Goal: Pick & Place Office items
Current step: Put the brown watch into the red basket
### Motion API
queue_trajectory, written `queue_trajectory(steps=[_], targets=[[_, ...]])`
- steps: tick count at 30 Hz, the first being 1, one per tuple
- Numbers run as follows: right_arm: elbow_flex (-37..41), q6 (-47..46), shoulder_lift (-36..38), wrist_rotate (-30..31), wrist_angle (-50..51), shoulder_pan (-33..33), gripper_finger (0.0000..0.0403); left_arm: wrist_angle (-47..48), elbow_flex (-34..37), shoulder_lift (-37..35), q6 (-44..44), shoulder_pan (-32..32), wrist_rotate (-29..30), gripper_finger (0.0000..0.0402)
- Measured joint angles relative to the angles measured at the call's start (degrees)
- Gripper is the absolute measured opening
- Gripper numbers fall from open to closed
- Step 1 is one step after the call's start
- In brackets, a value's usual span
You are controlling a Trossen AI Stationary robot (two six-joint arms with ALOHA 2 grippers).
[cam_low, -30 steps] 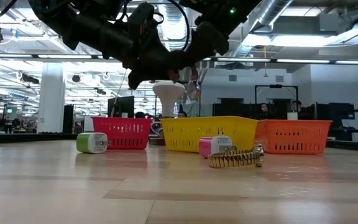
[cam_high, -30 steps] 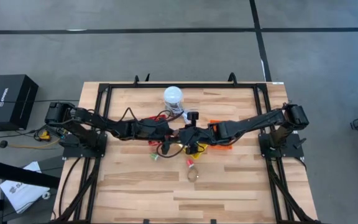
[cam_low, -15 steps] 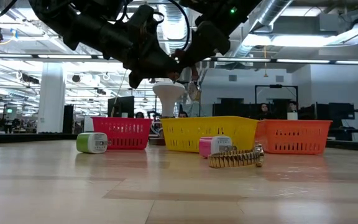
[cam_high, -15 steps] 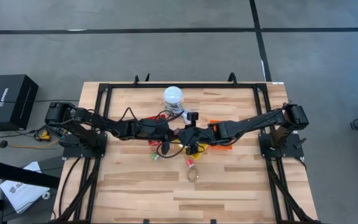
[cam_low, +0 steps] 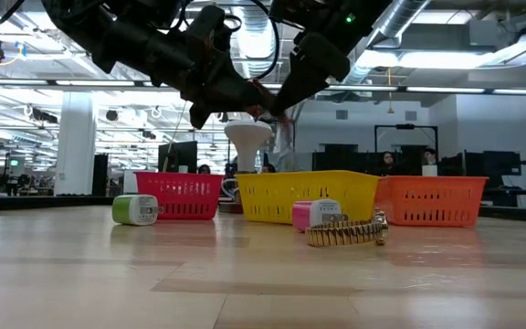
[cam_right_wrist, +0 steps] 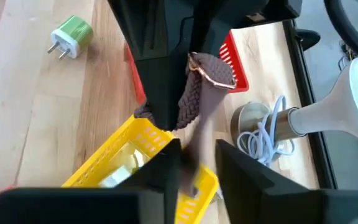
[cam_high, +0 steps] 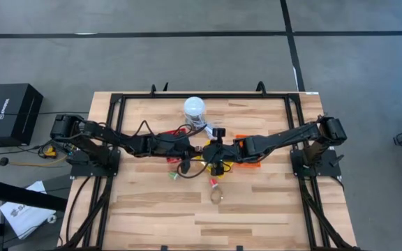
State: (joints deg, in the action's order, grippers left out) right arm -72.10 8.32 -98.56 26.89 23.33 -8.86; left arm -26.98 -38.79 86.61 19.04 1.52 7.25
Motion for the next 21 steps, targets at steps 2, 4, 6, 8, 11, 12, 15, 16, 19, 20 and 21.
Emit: queue_trajectory(steps=[2,4,6,8,11,12,15,16,19,20,21], targets=[[0.0,0.0,0.0,0.0,0.0,0.0,0.0112,0.0,0.0,0.0,-0.8,0.0,0.0,0.0007],[0.0,0.0,0.0,0.0,0.1,-0.3,0.0132,0.3,0.0,-0.2,-1.1,0.0,0.0,0.0008],[0.0,0.0,0.0,0.4,0.3,-0.7,0.0150,2.1,0.0,-1.6,-1.1,-0.1,0.1,0.0009],[0.0,-0.2,0.0,0.6,0.7,-1.2,0.0165,6.3,0.0,-4.1,-1.1,-0.1,1.6,0.0010],[0.0,-0.2,0.0,0.7,1.2,-2.1,0.0181,13.9,0.0,-9.8,-1.2,-0.1,4.7,0.0008],[0.0,-0.2,0.0,0.7,1.5,-2.4,0.0185,15.8,0.0,-12.1,-1.3,-0.1,5.6,0.0008],[0.0,-0.4,0.0,0.8,2.5,-2.9,0.0191,21.5,-0.1,-19.4,-1.3,-0.2,7.9,0.0009],[0.0,-0.6,0.0,0.8,2.6,-3.1,0.0191,24.1,-0.1,-21.8,-1.3,-0.2,8.3,0.0009],[0.0,-2.0,0.0,0.7,2.9,-3.2,0.0189,29.9,-0.1,-27.0,-1.1,-0.2,9.8,0.0008],[0.0,-2.3,0.0,0.6,2.9,-3.2,0.0187,31.4,-0.1,-28.0,-0.9,-0.2,9.9,0.0008],[0.0,-2.5,0.0,0.5,2.9,-3.2,0.0185,33.2,0.0,-28.8,-0.8,-0.2,9.9,0.0008]])
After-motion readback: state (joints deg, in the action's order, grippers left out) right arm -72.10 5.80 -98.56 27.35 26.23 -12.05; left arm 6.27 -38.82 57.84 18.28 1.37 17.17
